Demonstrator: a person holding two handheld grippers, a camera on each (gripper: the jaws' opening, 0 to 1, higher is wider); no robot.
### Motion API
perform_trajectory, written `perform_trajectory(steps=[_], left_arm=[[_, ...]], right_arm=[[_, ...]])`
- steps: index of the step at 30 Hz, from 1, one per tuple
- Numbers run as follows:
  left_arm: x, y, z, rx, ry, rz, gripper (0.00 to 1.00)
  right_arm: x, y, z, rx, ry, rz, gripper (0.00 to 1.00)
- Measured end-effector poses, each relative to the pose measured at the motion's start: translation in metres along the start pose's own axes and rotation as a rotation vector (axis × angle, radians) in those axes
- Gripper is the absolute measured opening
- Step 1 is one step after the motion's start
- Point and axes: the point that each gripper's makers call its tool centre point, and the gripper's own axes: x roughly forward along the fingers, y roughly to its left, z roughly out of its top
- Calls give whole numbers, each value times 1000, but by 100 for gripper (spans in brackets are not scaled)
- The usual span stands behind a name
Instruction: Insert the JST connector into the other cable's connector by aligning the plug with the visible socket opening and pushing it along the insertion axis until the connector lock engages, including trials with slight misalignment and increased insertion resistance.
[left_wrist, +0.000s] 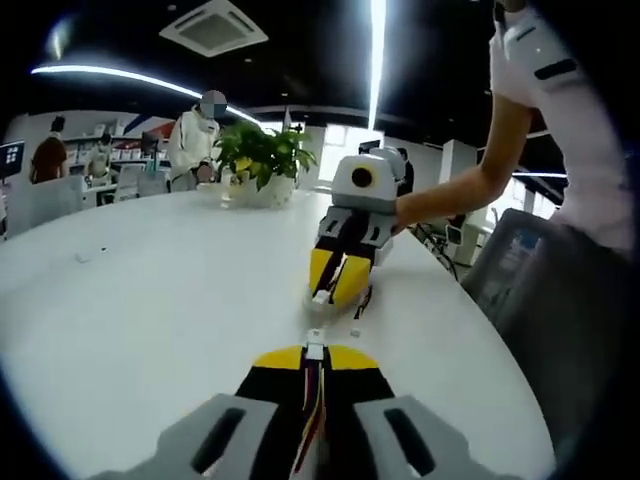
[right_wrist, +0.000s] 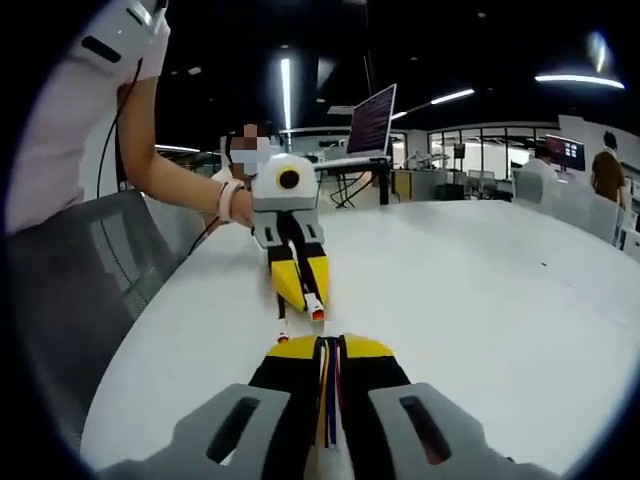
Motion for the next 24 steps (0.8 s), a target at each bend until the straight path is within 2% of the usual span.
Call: perform_trajectory(steps=[4, 8, 15, 24], left_arm=[[-2, -5, 8, 10, -6, -13, 0], [-3, -9, 8, 24, 7, -27, 0], [-4, -13, 14, 29, 8, -42, 0], [-3, -18, 18, 43, 7, -63, 0]], right_arm=[[3, 3, 6, -2, -11, 8, 4], [5, 4, 9, -6, -19, 17, 4], [11, 18, 17, -18, -14, 65, 4], [12, 16, 16, -20, -12, 75, 4]])
